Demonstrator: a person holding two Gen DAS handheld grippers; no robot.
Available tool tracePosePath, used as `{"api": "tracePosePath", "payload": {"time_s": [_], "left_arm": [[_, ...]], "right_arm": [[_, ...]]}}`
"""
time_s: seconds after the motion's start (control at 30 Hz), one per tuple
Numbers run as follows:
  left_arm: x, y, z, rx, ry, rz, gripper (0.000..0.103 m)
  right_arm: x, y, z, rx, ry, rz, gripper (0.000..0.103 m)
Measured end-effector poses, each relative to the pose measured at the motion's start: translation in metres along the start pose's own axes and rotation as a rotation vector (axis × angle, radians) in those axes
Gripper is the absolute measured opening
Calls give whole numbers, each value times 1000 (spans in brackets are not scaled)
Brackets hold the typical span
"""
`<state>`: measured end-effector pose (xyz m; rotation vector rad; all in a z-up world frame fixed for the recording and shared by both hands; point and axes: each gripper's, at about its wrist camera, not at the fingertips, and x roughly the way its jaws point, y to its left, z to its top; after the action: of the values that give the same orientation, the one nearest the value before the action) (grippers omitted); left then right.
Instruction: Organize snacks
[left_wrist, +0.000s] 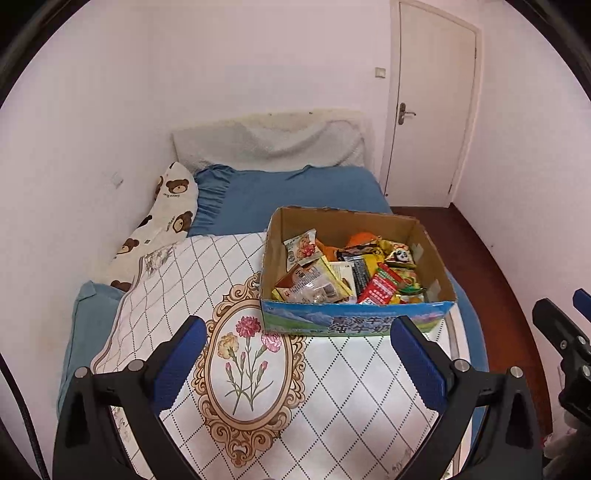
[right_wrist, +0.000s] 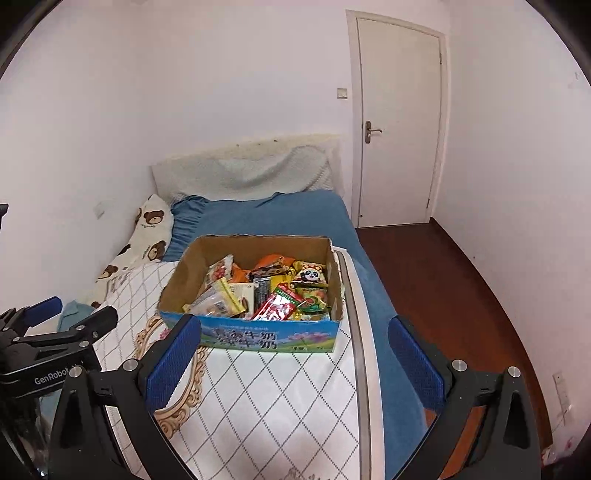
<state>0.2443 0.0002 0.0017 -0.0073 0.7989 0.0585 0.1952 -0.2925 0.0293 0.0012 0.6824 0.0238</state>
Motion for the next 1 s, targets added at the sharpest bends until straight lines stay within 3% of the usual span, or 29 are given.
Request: {"api": "tracePosePath", "payload": {"time_s": [0.4,1.0], "left_arm": [[52,-5,17,13,35,31,102],[67,-11,17,19,48,23,102]], "right_arm": [[81,-12,3,40,61,-7,103],[103,-7,9,23,80,-5,103]]}}
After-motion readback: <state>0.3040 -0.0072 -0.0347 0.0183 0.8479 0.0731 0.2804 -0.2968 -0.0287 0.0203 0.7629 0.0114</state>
